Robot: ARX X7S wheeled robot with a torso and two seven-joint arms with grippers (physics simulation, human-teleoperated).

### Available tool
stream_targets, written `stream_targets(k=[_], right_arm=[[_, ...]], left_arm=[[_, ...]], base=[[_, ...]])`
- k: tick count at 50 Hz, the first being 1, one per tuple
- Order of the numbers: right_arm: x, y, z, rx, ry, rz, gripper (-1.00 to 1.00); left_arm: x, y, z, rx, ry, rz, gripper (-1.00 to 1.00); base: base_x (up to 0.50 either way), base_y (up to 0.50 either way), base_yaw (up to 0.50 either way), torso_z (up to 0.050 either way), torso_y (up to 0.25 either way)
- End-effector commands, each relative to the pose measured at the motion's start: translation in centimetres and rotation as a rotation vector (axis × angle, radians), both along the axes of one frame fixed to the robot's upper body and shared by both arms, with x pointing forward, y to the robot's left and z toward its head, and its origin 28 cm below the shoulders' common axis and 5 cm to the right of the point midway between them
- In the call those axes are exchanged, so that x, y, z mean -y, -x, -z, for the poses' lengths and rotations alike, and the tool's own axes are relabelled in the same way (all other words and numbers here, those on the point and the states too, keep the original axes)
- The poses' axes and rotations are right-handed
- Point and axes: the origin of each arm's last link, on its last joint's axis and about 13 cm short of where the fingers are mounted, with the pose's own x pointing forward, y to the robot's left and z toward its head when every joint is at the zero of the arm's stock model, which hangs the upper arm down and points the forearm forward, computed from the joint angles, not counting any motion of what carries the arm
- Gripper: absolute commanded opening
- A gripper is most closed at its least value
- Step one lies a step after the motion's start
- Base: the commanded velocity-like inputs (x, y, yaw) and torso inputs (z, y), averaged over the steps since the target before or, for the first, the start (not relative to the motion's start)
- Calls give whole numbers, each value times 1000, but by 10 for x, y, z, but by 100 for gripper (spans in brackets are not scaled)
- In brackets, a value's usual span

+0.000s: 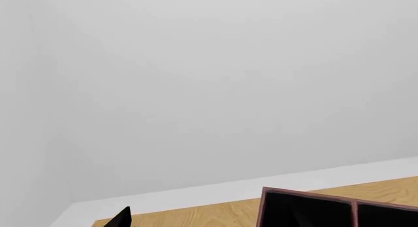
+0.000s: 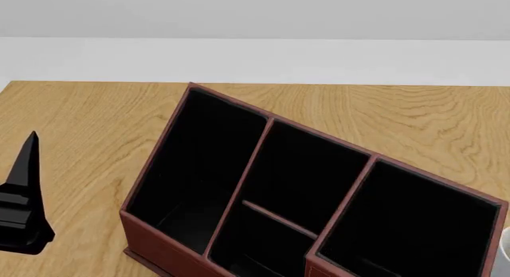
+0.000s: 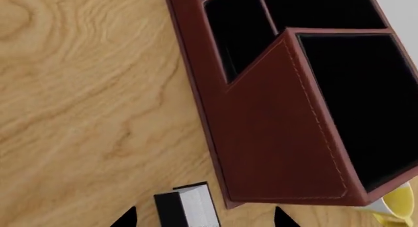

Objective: Pick up the book and place it in the front compartment of the caddy.

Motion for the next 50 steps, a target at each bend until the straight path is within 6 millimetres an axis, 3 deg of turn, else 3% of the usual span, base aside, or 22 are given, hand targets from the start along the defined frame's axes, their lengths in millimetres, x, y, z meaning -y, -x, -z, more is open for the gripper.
stream_targets(k=[1, 21, 50], right_arm=[[-2, -1, 8, -24, 13, 7, 100], [-7, -4, 18, -66, 22, 11, 100], [4, -25, 34, -116, 49, 53, 100]], left_arm=[[0, 1, 0, 1, 1, -2, 100], [0, 1, 0, 2, -1, -1, 100], [1, 0, -2, 3, -3, 2, 100]], base=[[0, 0, 0, 0, 0], [0, 0, 0, 0, 0], [0, 0, 0, 0, 0]])
